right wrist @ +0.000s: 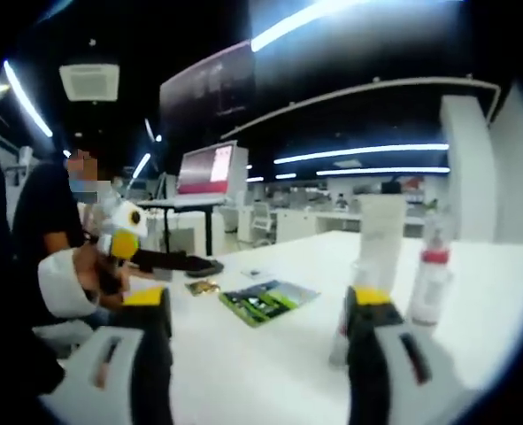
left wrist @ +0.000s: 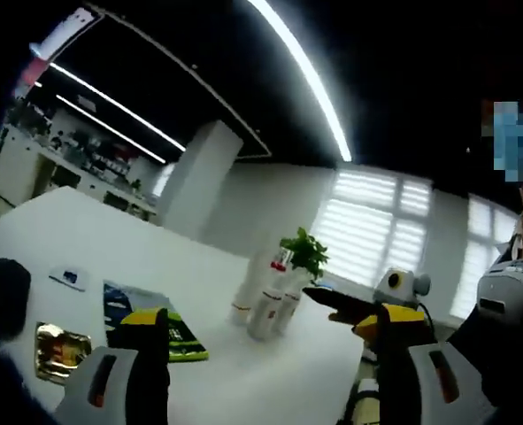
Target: Arrange the skincare products in the storage area until every visible bottle or jar stands upright without overlapping.
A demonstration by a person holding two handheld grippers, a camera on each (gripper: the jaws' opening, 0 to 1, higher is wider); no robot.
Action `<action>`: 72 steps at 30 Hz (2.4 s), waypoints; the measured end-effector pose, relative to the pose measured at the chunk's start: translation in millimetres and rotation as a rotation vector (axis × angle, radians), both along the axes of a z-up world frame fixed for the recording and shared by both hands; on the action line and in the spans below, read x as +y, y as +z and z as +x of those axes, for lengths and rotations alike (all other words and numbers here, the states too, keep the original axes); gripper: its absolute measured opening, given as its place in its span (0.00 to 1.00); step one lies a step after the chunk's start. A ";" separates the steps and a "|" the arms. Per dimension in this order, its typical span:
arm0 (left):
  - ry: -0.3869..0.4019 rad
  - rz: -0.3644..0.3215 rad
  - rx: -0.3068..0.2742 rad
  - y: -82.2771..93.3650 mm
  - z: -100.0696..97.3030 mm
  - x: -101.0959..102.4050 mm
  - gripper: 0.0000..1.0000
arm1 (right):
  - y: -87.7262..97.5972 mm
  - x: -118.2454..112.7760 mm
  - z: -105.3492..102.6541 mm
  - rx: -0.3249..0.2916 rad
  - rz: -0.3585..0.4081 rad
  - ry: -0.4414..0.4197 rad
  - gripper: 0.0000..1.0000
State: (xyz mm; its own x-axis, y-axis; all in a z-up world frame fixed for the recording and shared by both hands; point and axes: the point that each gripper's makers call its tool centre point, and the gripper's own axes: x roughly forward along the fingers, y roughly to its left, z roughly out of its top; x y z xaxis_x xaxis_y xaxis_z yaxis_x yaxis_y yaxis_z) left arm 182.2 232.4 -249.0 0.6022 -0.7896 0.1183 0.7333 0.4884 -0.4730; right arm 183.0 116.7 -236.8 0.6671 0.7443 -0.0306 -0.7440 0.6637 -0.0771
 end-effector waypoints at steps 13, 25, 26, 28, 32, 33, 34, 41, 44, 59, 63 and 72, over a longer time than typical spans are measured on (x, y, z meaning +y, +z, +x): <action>0.079 0.133 0.040 -14.2 23.1 26.4 1.00 | -8.9 15.3 8.4 0.047 -0.016 0.042 1.00; 0.095 0.268 0.084 -37.7 45.3 33.2 0.99 | -26.0 26.4 25.5 0.119 -0.021 0.050 0.94; 0.093 0.279 0.085 -38.7 46.9 33.6 0.99 | -27.7 28.7 26.9 0.129 -0.014 0.054 0.93; 0.087 0.309 0.089 -41.8 51.5 36.2 0.99 | -34.1 34.5 30.7 0.151 -0.021 0.066 0.91; 0.108 0.338 0.102 -47.5 61.0 45.1 0.94 | -43.0 41.7 39.4 0.191 -0.011 0.066 0.88; 0.109 0.337 0.102 -48.1 62.8 46.8 0.93 | -45.1 44.8 41.1 0.203 -0.003 0.070 0.88; 0.104 0.331 0.104 -48.7 64.5 47.2 0.93 | -48.3 48.6 41.1 0.210 -0.003 0.076 0.88; 0.083 0.398 0.153 -64.9 75.6 51.6 0.87 | -63.0 70.3 49.3 0.268 -0.003 0.102 0.84; 0.074 0.404 0.144 -66.9 80.4 55.0 0.81 | -68.2 75.7 53.8 0.302 0.003 0.107 0.82; 0.035 0.445 0.181 -78.9 99.2 53.3 0.71 | -82.9 81.9 78.1 0.361 -0.027 0.088 0.73; 0.036 0.457 0.180 -79.1 101.6 54.9 0.65 | -87.3 84.4 82.6 0.383 -0.045 0.090 0.69; 0.016 0.471 0.190 -85.7 106.7 55.2 0.56 | -95.3 92.2 81.1 0.411 -0.085 0.101 0.64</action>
